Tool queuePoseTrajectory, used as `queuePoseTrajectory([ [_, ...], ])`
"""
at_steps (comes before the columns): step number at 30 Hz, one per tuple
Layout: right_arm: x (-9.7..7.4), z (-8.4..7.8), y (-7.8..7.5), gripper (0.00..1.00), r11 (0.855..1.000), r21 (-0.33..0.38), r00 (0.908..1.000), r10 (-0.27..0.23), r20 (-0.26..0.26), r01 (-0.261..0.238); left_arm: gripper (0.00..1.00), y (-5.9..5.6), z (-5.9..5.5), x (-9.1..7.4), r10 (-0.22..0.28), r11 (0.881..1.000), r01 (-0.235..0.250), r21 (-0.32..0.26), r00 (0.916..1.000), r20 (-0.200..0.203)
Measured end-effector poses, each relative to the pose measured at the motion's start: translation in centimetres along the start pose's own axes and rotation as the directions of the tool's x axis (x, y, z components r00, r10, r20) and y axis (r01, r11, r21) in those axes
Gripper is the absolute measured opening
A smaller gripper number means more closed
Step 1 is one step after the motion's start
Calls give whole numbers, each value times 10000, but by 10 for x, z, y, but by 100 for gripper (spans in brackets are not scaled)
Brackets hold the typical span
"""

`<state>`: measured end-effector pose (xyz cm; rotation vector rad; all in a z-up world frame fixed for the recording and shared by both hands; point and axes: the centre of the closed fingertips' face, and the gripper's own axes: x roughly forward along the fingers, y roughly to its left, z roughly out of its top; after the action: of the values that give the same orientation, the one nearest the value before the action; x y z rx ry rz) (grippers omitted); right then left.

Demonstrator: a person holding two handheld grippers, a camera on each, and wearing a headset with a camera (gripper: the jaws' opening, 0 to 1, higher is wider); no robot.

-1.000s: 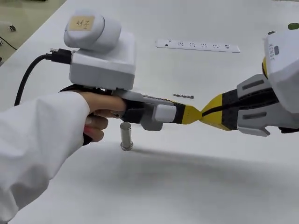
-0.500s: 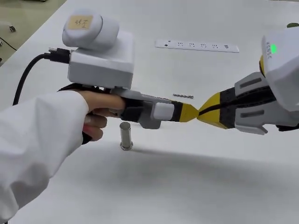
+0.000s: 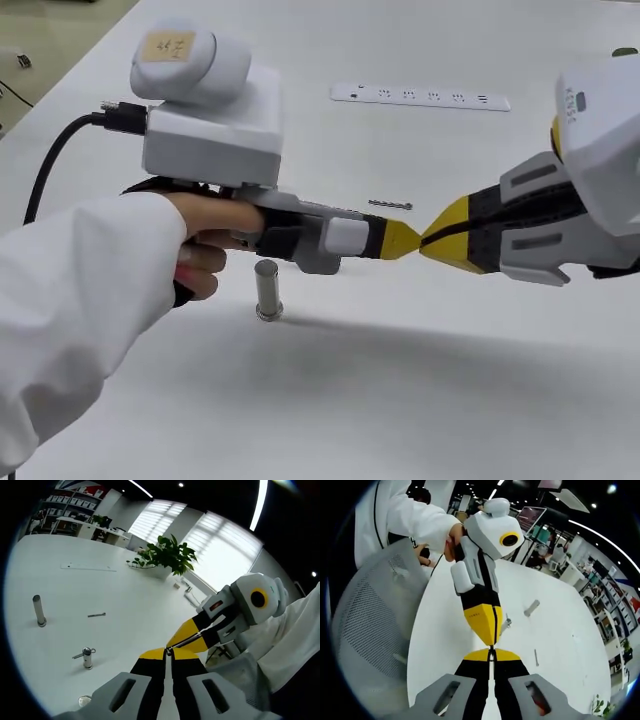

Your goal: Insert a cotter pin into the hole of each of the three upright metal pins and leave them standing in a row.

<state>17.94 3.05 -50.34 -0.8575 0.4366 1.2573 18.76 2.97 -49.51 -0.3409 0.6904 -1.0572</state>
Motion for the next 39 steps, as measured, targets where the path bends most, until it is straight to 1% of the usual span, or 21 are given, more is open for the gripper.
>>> queuePoseTrajectory([
  [8,0,1,2,0,10000,17,10000,23,-12,-23,0,0,-1,-1,-87,9999,87,-62,10000,-46],
  [16,-1,2,0,0,9999,-113,10000,-46,-24,45,0,0,1,-1,-88,9999,88,-113,10000,19],
  [21,0,2,2,0,9997,-223,10000,-17,-55,16,0,0,-1,-2,-70,9999,69,-111,10000,-66],
  [27,0,5,3,0,9992,-382,10000,-89,-4,89,0,1,-1,-3,26,9992,-32,-398,9999,-130],
  [29,0,6,3,0,9991,-424,10000,-89,29,91,0,1,-1,-4,44,9992,-50,-408,9999,-149],
  [33,-1,7,2,0,9995,-286,9999,-119,99,122,0,-1,0,-5,96,9998,-99,-175,9999,-137],
  [36,-1,8,2,0,9992,-383,9998,-130,143,135,0,-1,-1,-5,176,9998,-174,93,9997,-190],
  [38,0,5,1,0,9988,-439,9998,-203,8,203,0,-1,-2,-5,230,9996,-226,166,9994,-240],
  [39,0,4,0,2,9985,-479,9996,-271,-21,269,0,-2,-3,-5,251,9995,-245,210,9993,-262],
])
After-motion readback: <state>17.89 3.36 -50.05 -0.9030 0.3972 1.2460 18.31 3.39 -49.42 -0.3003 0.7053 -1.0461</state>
